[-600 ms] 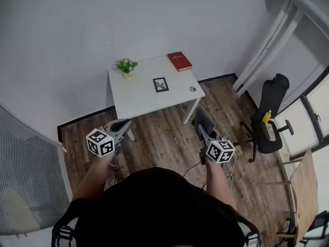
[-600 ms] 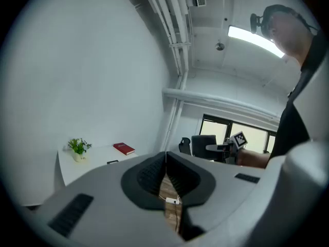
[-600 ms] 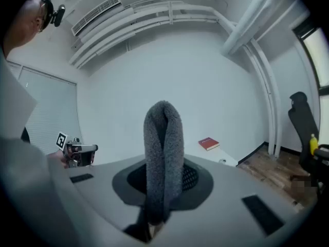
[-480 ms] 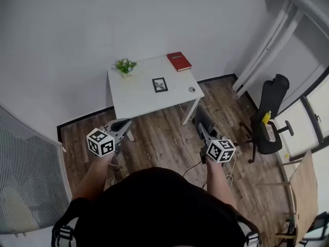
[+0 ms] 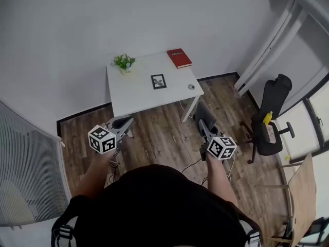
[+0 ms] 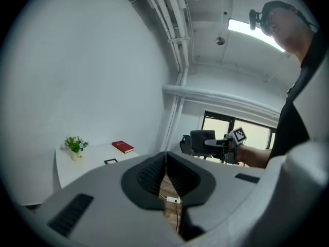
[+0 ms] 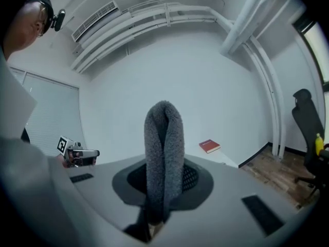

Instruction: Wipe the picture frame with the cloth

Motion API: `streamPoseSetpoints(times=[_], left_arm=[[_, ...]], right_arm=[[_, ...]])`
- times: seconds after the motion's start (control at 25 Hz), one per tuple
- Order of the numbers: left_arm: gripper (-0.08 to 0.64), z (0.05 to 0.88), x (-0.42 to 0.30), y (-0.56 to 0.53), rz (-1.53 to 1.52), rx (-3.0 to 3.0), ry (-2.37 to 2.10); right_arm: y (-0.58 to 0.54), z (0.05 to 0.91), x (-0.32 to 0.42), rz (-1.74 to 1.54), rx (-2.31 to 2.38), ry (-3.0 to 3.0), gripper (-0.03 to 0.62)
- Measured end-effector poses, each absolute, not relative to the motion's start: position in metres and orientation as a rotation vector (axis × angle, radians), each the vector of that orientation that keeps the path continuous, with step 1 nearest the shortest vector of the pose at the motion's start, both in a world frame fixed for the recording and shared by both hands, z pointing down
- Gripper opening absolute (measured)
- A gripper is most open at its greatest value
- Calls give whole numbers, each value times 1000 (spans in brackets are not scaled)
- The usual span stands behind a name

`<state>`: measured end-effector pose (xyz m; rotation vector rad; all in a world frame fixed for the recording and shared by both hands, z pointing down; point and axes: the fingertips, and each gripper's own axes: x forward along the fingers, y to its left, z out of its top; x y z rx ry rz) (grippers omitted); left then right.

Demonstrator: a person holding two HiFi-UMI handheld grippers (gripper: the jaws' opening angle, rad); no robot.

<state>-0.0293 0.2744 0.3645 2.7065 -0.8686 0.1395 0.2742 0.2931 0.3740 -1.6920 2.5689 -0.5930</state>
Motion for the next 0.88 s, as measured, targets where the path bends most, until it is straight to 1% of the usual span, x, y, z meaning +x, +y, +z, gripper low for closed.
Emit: streamPoseSetpoints(times=[0.24,0.6,0.88], left_arm=[[11,371,-26,281,143,2679,-890],[11,391,-46,272,132,2618,-925],[11,392,-48,246,109,2627,-906]], right_arm=[[287,371,281,-584,-1668,2588,44],[269,386,257,-602,-1626,2630,44],[255,386,263,-593,-1683,2601,44]])
